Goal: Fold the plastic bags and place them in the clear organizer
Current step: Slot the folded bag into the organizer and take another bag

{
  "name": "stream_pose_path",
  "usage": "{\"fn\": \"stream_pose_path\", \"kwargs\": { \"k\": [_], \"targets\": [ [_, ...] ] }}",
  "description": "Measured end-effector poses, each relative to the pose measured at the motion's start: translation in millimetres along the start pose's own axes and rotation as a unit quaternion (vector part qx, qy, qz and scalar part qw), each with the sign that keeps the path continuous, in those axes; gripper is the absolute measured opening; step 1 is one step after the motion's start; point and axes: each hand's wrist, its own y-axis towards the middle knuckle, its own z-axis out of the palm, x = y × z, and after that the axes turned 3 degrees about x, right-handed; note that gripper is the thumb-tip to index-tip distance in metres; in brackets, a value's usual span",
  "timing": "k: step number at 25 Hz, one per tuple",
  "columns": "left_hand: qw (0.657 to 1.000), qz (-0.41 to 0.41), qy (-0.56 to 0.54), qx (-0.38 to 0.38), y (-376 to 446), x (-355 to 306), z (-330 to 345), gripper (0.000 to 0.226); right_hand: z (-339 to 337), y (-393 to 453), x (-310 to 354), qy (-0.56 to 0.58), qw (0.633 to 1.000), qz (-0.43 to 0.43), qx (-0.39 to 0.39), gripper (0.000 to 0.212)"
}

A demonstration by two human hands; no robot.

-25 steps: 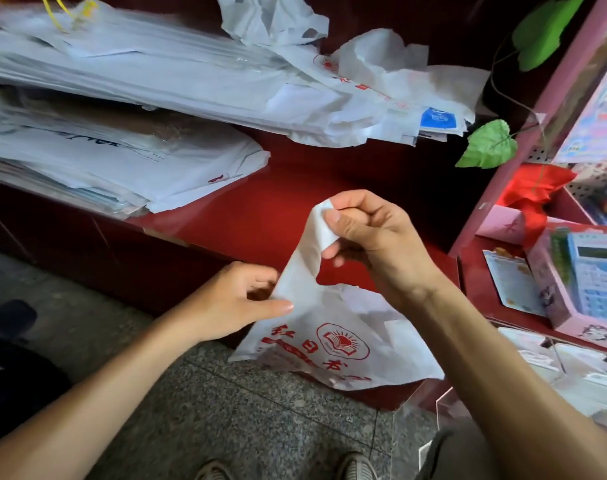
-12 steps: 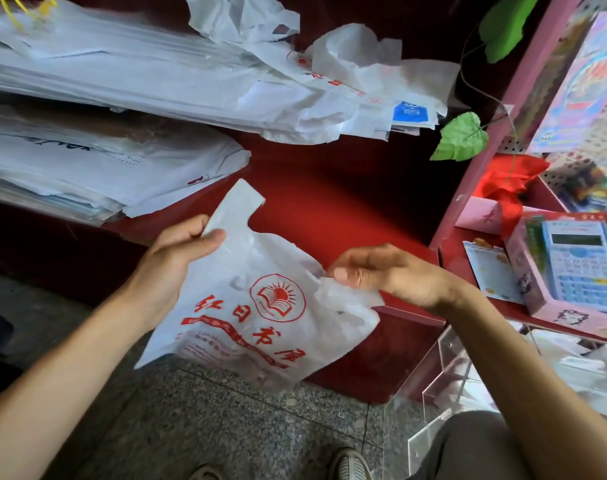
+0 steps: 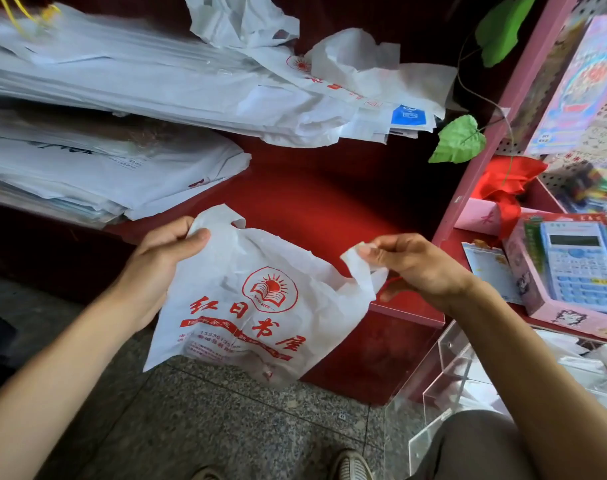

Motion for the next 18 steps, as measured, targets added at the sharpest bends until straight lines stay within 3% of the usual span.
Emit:
{"fn": "stream_pose_path", "kwargs": {
  "k": [4, 8, 9, 11, 14, 18],
  "targets": [
    [0.999, -0.012, 0.028, -0.042, 3.9, 2.5, -3.5, 0.021, -5.1, 4.6, 0.0, 0.167, 0.980, -0.004, -0.106, 0.024],
    [0.995, -0.040, 0.016, -0.086, 5.3, 3.7, -2.7, 0.012, -9.7, 7.9, 5.8, 0.429, 0.887, -0.003, -0.170, 0.016],
    [0.994, -0.055, 0.011, -0.094, 5.8, 4.3, -2.4, 0.012, -7.1, 8.2, 5.6, 0.435, 0.884, 0.016, -0.168, 0.014],
    [0.989, -0.084, 0.014, -0.122, 5.5, 3.5, -0.1, 0.014, 7.7, 11.2, 1.1, 0.354, 0.919, 0.085, -0.154, 0.010],
    [0.986, -0.110, 0.020, -0.124, 3.8, -1.1, 6.5, 0.053, 38.9, 20.7, -9.1, 0.236, 0.950, 0.169, -0.118, 0.025],
    [0.994, -0.102, -0.038, -0.013, -2.2, -8.1, 14.3, 0.036, 66.7, 27.1, -14.5, 0.203, 0.959, 0.192, -0.057, 0.037]
  ]
}}
